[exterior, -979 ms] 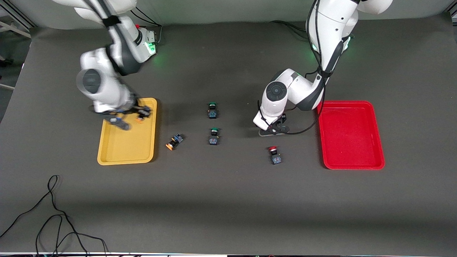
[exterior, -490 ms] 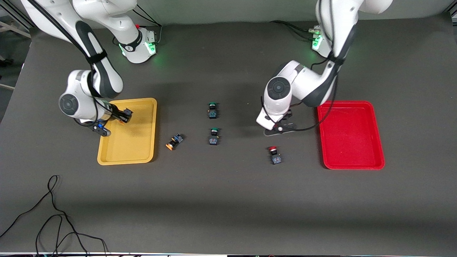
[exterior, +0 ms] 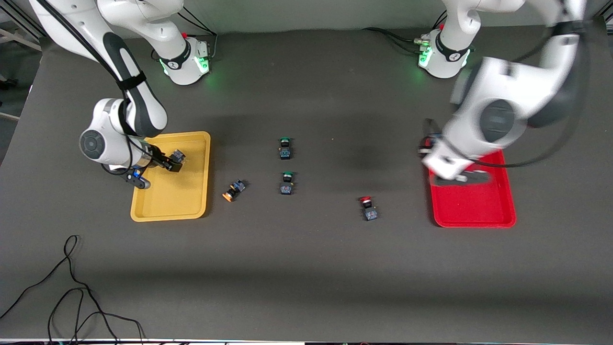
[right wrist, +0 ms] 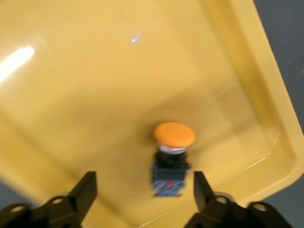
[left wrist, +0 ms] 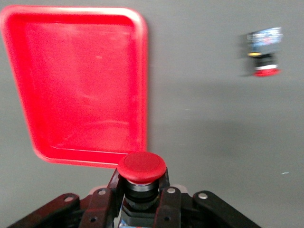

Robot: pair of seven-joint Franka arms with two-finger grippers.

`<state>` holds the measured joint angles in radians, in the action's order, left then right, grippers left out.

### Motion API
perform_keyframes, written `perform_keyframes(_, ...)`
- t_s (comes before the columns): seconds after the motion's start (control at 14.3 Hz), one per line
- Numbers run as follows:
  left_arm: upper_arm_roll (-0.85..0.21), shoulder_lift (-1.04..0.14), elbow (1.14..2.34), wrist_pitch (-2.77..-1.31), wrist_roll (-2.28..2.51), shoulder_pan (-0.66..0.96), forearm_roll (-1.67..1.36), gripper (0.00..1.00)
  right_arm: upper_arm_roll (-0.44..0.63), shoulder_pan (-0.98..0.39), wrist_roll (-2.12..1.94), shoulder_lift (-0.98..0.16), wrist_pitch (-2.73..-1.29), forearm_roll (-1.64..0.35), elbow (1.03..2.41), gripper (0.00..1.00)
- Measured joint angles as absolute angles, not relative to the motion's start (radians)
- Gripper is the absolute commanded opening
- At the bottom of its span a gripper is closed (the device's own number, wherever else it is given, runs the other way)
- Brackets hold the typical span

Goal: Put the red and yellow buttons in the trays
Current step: 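Move the left gripper to the red tray while the right gripper grasps orange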

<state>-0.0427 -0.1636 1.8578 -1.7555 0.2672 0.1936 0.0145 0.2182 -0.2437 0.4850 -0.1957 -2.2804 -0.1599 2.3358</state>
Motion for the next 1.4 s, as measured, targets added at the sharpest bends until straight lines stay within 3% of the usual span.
perform_keyframes(0.14, -0.040, -0.173, 1.939, -1.840, 0.173, 0.106, 0.014, 0.00, 0.154, -0.244, 0.586, -0.179, -2.196, -0.162, 2.207, 1.00)
perform_keyframes(0.28, -0.041, -0.191, 2.077, -2.023, 0.116, 0.066, 0.014, 0.00, 0.064, -0.250, 0.720, -0.204, -2.161, -0.163, 2.084, 1.00)
perform_keyframes(0.49, -0.046, -0.221, 2.282, -2.281, 0.096, 0.057, 0.014, 0.00, -0.050, -0.263, 0.882, -0.322, -2.166, -0.163, 1.968, 1.00)
perform_keyframes(0.7, -0.052, -0.225, 2.367, -2.375, 0.070, 0.057, 0.014, 0.00, -0.082, -0.281, 0.939, -0.456, -2.242, -0.163, 1.934, 1.00)
perform_keyframes(0.77, -0.052, -0.225, 2.374, -2.387, 0.063, 0.057, 0.014, 0.46, -0.083, -0.283, 0.946, -0.490, -2.262, -0.163, 1.931, 0.99)
perform_keyframes(0.84, -0.052, -0.225, 2.376, -2.393, 0.059, 0.057, 0.014, 0.99, -0.083, -0.283, 0.952, -0.515, -2.281, -0.163, 1.929, 0.94)
perform_keyframes(0.91, -0.052, -0.225, 2.376, -2.393, 0.056, 0.057, 0.014, 1.00, -0.083, -0.284, 0.957, -0.533, -2.301, -0.163, 1.929, 0.78)
perform_keyframes(0.98, -0.053, -0.225, 2.376, -2.393, 0.056, 0.057, 0.014, 1.00, -0.084, -0.284, 0.959, -0.546, -2.320, -0.163, 1.929, 0.46)
perform_keyframes(1.05, -0.055, -0.224, 2.371, -2.388, 0.056, 0.057, 0.014, 1.00, -0.084, -0.285, 0.962, -0.556, -2.329, -0.163, 1.929, 0.20)
perform_keyframes(1.12, -0.058, -0.219, 2.356, -2.363, 0.056, 0.057, 0.014, 1.00, -0.084, -0.285, 0.965, -0.563, -2.335, -0.163, 1.929, 0.05)
perform_keyframes(1.19, -0.062, -0.211, 2.318, -2.293, 0.058, 0.058, 0.010, 1.00, -0.084, -0.285, 0.967, -0.565, -2.336, -0.163, 1.929, 0.00)
perform_keyframes(1.4, -0.072, -0.194, 2.066, -1.969, 0.130, 0.099, -0.007, 1.00, -0.082, -0.281, 0.968, -0.561, -2.329, -0.163, 1.919, 0.00)
